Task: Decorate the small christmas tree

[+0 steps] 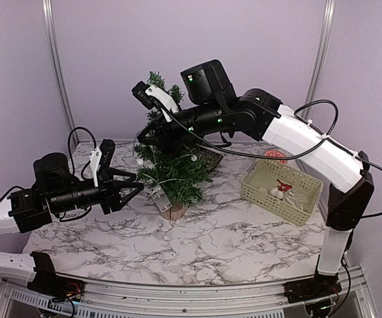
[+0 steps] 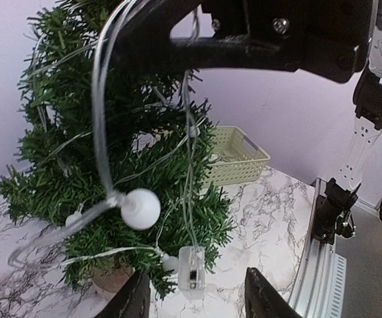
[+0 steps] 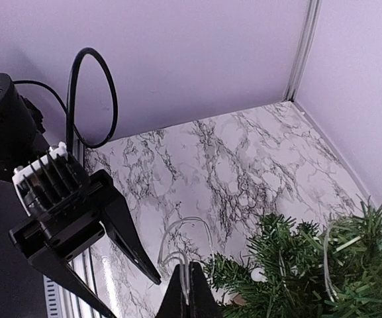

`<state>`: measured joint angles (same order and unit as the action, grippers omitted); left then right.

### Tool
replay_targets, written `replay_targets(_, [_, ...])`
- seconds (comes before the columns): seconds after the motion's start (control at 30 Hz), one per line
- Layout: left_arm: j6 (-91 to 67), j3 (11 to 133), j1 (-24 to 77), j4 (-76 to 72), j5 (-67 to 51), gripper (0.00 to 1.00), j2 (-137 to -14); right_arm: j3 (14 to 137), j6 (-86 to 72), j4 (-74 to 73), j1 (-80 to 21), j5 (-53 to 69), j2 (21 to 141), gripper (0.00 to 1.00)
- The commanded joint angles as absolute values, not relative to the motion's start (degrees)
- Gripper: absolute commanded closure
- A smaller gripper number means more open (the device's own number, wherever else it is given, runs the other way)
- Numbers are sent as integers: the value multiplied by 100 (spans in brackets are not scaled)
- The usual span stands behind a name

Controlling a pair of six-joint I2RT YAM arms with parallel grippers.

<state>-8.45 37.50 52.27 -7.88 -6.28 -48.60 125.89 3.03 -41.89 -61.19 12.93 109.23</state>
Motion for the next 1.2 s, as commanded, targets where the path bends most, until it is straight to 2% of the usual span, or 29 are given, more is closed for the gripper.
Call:
replay_targets(0.0, [-732, 4271, 5365, -1275, -612, 52, -5296, 12876, 166, -3954, -6153, 1334, 11012, 100])
replay_targets(0.17, [-803, 4599, 5414, -1546, -345, 51, -5837, 12901, 115, -3817, -6152, 1379, 11019, 100])
replay_targets(0.27, [-839, 4729, 5423, -1564, -269, 54, -6059, 12943, 107, -3782, -6151, 1397, 11028, 100])
replay_targets(0.43, [-949, 4773, 5423, -1607, -478, 71, -6187, 12990, 111, -3725, -6145, 1343, 11043, 100])
replay_targets(0.6, [-1014, 4818, 5432, -1626, -640, 99, -6184, 13000, 121, -3666, -6134, 1353, 11059, 100])
replay_targets(0.8, [-1312, 4849, 5432, -1664, -482, 100, -5813, 12962, 138, -3602, -6080, 1394, 11017, 100])
replay_targets(0.87, [-1451, 4858, 5404, -1686, -252, 100, -5605, 12920, 112, -3559, -6047, 1421, 10961, 89])
replay_targets(1.0, [-1764, 5023, 5247, -1679, -82, 100, -5375, 12738, 88, -3391, -5975, 1442, 10723, 52])
replay_targets(1.1, [-1959, 5201, 5126, -1695, -46, 100, -5384, 12582, 108, -3223, -5946, 1348, 10437, 36])
replay_targets(1.13, [-2005, 5289, 5091, -1703, -32, 100, -5404, 12527, 124, -3180, -5931, 1350, 10354, 27])
replay_targets(1.17, [-2075, 5358, 5049, -1732, -35, 100, -5438, 12456, 145, -3141, -5920, 1353, 10255, 24])
